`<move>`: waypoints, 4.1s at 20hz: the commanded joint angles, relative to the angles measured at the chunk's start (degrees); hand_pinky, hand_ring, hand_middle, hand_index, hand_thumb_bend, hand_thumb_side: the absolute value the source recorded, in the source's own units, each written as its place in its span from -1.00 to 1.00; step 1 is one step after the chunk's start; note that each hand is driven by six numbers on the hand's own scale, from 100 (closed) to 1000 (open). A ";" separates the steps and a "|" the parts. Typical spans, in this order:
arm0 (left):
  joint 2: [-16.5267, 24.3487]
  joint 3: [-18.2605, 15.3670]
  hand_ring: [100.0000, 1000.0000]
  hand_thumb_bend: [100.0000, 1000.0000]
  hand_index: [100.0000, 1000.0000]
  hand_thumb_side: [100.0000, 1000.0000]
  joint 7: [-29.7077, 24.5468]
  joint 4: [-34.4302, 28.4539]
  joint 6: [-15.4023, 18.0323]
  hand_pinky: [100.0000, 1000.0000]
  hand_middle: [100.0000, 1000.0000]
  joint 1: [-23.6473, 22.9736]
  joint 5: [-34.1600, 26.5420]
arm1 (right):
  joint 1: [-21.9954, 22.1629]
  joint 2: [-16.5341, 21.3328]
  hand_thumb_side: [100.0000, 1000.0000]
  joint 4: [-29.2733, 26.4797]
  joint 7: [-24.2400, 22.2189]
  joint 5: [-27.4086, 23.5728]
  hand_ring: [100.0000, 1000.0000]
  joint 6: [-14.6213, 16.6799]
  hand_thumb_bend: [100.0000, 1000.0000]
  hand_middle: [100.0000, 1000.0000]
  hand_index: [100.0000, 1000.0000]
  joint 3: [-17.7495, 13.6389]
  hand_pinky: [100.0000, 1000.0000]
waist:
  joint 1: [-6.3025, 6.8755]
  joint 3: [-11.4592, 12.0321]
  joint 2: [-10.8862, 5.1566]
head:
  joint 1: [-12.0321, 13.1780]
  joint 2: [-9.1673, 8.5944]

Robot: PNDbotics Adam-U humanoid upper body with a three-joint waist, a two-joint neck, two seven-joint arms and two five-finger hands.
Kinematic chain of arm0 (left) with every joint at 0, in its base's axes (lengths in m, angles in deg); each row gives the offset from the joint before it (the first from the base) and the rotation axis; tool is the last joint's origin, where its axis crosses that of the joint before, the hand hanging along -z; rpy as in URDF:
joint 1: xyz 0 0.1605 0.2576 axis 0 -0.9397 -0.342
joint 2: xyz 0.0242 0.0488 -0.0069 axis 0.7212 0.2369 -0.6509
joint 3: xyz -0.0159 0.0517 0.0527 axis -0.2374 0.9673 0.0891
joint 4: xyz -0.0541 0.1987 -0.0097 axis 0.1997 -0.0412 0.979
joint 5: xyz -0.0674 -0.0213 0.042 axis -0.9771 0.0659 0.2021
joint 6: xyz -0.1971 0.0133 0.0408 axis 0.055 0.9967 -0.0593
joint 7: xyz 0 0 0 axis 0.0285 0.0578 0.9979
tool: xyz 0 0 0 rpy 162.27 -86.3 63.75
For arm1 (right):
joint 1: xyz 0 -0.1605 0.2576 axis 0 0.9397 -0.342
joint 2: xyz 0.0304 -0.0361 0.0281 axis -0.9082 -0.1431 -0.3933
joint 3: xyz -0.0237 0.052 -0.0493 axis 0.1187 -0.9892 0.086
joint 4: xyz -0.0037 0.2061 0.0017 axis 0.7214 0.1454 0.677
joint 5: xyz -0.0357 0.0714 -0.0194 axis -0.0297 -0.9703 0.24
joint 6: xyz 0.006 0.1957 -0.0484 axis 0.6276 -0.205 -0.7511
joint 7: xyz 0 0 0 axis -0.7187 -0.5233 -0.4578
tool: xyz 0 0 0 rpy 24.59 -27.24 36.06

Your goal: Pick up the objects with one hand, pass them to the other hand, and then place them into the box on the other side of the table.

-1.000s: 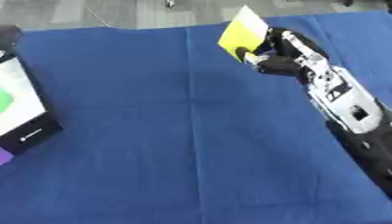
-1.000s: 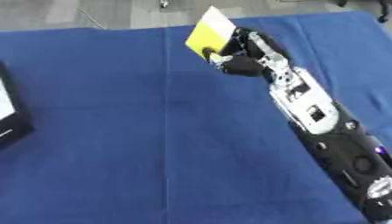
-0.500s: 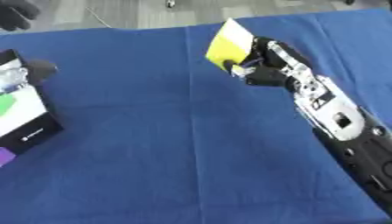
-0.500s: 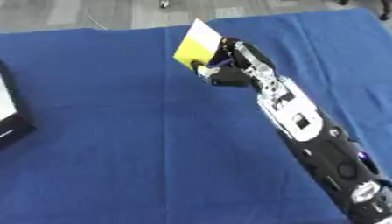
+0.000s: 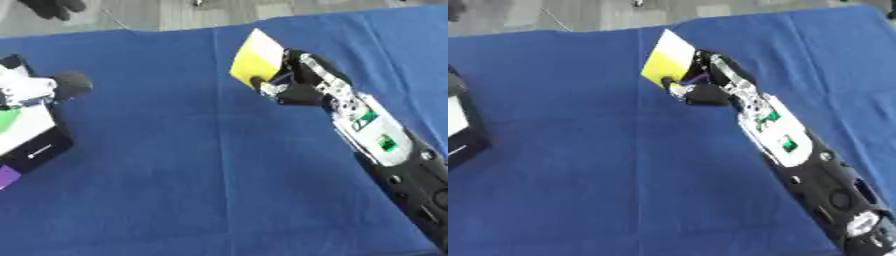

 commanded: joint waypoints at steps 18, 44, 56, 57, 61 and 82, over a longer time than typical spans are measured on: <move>-14.11 6.28 0.41 0.03 0.52 -0.11 -9.95 -0.51 -15.74 0.45 0.40 13.25 7.30 | -1.10 -4.33 -0.66 -0.85 -0.58 6.93 0.38 4.47 -1.00 -0.11 0.04 2.82 0.38 | 0.08 0.46 -3.42 | -0.08 1.60; -19.68 8.10 0.43 -0.09 0.54 -0.08 -14.82 16.24 -12.16 0.46 0.43 10.39 16.52 | -2.53 -3.21 -0.74 -6.97 -3.55 7.95 0.37 5.48 -1.00 -0.11 0.04 6.54 0.36 | 0.01 0.00 -2.64 | -0.08 0.90; -19.53 5.91 0.40 -0.42 0.52 -0.12 -10.63 21.86 -9.78 0.43 0.39 8.09 13.83 | -2.88 -2.88 -0.73 -9.90 -3.73 6.84 0.37 4.94 -1.00 -0.11 0.04 7.36 0.34 | 0.10 -0.25 -2.33 | -0.22 1.10; -19.47 5.91 0.40 -0.50 0.52 -0.23 -10.65 22.36 -9.33 0.43 0.39 7.95 13.69 | -2.94 -2.90 -0.73 -10.03 -3.74 6.62 0.37 4.86 -1.00 -0.11 0.04 7.40 0.34 | 0.10 -0.27 -2.31 | -0.26 1.04; -19.54 5.08 0.41 -0.12 0.57 -0.46 -12.01 23.92 -6.28 0.45 0.40 7.46 11.99 | -3.13 -2.93 -0.73 -10.75 -4.11 5.90 0.37 4.63 -1.00 -0.10 0.04 7.61 0.33 | 0.10 -0.30 -2.23 | -0.22 1.07; -20.15 3.16 0.42 0.37 0.60 -0.34 -19.65 31.19 3.99 0.44 0.34 5.80 4.84 | -4.09 -3.49 -0.76 -13.83 -4.43 4.40 0.36 2.55 -1.00 -0.12 0.02 8.18 0.30 | -0.04 -0.45 -2.04 | -0.35 0.93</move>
